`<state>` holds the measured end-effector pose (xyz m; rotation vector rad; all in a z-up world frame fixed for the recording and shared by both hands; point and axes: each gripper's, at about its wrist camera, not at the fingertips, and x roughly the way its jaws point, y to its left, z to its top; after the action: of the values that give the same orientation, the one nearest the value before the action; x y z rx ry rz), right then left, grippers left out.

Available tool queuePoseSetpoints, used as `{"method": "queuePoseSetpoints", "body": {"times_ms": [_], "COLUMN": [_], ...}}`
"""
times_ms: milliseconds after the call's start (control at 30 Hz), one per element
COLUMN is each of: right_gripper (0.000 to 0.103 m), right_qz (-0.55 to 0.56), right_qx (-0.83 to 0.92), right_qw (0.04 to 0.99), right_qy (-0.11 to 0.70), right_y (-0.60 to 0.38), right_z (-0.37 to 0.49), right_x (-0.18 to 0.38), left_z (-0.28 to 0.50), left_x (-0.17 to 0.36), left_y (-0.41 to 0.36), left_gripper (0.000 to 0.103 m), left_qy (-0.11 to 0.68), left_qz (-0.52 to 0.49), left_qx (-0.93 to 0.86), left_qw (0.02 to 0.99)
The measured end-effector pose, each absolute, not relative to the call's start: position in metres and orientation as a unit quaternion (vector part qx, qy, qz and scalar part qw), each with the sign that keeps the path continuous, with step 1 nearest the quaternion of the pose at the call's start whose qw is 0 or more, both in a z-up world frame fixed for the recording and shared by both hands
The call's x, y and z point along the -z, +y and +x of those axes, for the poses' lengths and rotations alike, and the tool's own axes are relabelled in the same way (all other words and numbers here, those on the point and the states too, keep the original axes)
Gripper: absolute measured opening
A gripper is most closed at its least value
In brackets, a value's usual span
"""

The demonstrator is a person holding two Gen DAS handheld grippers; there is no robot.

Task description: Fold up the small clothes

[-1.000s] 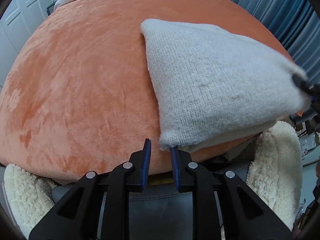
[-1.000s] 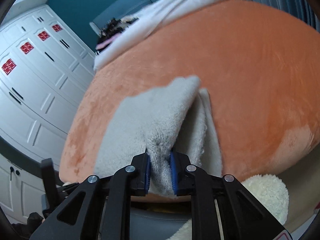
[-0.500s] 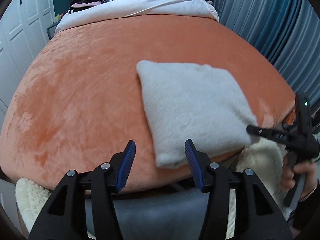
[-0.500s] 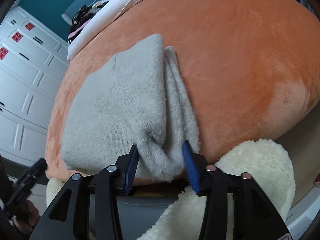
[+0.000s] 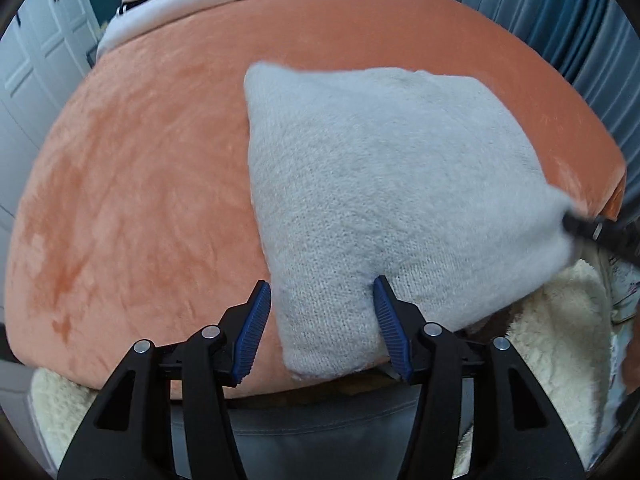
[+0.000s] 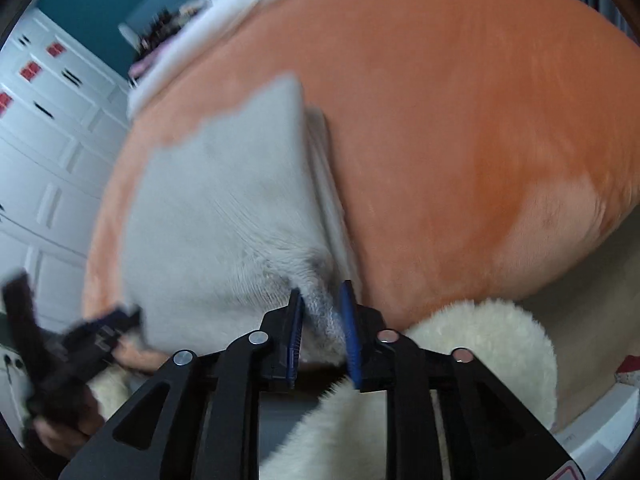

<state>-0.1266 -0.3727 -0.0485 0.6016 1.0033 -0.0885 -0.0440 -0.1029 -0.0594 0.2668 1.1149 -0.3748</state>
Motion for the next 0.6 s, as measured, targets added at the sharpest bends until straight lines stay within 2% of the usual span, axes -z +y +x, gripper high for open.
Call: {"method": "queuePoseSetpoints", "body": {"times_ms": [33, 167, 233, 300, 333, 467, 533, 600], "right_gripper": [0.027, 0.050, 0.052, 0.011, 0.010, 0.009, 0.009, 0.009], "right_qz": [0.280, 0.237, 0.233, 0.225, 0.220, 0.220, 0.224, 0.202], "right_qx": [0.041, 0.048, 0.051, 0.047, 0.047, 0.015, 0.036, 0.067], "right_qw": [0.840, 0.861, 0.852, 0.836, 0.835, 0.887, 0.869, 0.826], "right_qy": [0.464, 0.447, 0.467, 0.499, 0.503, 0.405, 0.440, 0.521], "right_y": [-0.374, -0.375, -0.377, -0.374, -0.370, -0.360, -0.368, -0.373], "right_z": [-0.120, -0.064, -0.034, -0.002, 0.000, -0.006, 0.005, 0.015], "right_x": [0.038, 0.021, 0.037, 0.056, 0.053, -0.001, 0.025, 0.079], "left_z": [-0.042, -0.041, -0.040, -0.041, -0.039, -0.036, -0.034, -0.034], "left_x": [0.059, 0.061, 0.062, 0.063, 0.063, 0.063, 0.064, 0.066], "left_y": [-0.103, -0.105, -0.105, -0.106, -0.106, -0.105, -0.106, -0.107], "left_gripper": [0.052, 0.053, 0.054, 0.054, 0.054, 0.055, 0.056, 0.056], "left_qy": [0.525, 0.534, 0.533, 0.537, 0.537, 0.538, 0.540, 0.544], "left_qz": [0.129, 0.121, 0.126, 0.126, 0.125, 0.121, 0.121, 0.117], "left_qx": [0.174, 0.169, 0.166, 0.165, 0.165, 0.164, 0.164, 0.168], "left_qw": [0.823, 0.820, 0.820, 0.818, 0.818, 0.818, 0.817, 0.814]}}
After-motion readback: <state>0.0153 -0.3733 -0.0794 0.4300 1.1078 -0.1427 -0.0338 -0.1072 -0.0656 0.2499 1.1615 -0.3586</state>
